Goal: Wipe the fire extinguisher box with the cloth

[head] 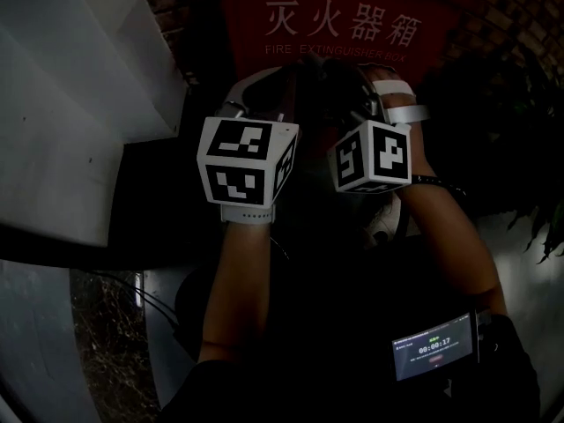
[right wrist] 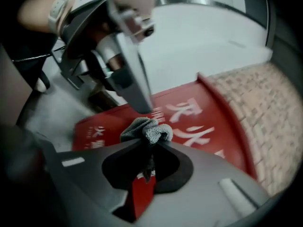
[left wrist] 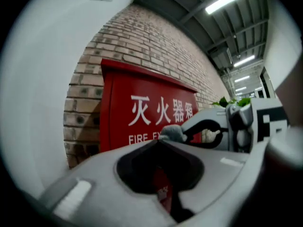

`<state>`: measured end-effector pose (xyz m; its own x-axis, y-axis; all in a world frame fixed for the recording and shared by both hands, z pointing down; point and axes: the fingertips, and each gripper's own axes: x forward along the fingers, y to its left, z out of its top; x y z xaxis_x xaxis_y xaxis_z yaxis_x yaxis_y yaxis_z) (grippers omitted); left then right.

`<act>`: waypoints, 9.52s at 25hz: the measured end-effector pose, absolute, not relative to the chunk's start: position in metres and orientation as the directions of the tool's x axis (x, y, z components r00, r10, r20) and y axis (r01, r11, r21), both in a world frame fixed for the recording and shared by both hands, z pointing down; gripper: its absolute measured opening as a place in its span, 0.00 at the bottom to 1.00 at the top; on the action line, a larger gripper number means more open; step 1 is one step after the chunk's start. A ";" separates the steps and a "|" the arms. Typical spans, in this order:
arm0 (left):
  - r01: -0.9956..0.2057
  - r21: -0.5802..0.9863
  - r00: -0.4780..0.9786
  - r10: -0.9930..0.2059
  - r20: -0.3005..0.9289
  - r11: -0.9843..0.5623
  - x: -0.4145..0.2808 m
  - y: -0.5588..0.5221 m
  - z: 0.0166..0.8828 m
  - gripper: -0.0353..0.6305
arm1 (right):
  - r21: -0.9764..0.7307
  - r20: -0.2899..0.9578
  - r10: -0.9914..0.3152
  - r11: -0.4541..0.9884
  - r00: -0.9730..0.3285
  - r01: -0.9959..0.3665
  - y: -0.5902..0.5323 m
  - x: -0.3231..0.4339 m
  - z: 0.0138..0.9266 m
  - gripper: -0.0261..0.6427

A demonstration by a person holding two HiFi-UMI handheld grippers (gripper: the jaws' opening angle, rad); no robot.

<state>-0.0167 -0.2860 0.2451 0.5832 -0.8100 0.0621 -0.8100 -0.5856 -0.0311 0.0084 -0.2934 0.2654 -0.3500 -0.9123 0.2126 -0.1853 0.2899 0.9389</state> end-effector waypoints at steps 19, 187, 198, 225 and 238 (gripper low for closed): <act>-0.826 -0.088 0.561 -0.826 -0.045 -0.557 -0.016 -0.284 0.206 0.06 | 0.996 0.011 -0.956 0.038 -0.292 -0.086 -0.318 0.014 0.137 0.09; -0.824 -0.050 0.560 -0.824 0.086 -0.565 0.024 -0.297 0.312 0.06 | 0.951 0.156 -0.940 0.226 -0.304 -0.209 -0.316 0.054 0.326 0.09; -0.812 0.012 0.572 -0.792 0.213 -0.584 0.030 -0.303 0.384 0.06 | 0.932 0.261 -0.914 0.323 -0.311 -0.167 -0.311 0.054 0.401 0.09; -0.826 0.095 0.533 -0.717 0.449 -0.555 0.036 -0.307 0.514 0.06 | 0.857 0.487 -0.826 0.515 -0.283 -0.030 -0.309 0.050 0.533 0.09; -0.821 0.131 0.536 -0.672 0.511 -0.555 0.034 -0.311 0.543 0.06 | 0.796 0.593 -0.765 0.604 -0.251 0.037 -0.305 0.047 0.586 0.09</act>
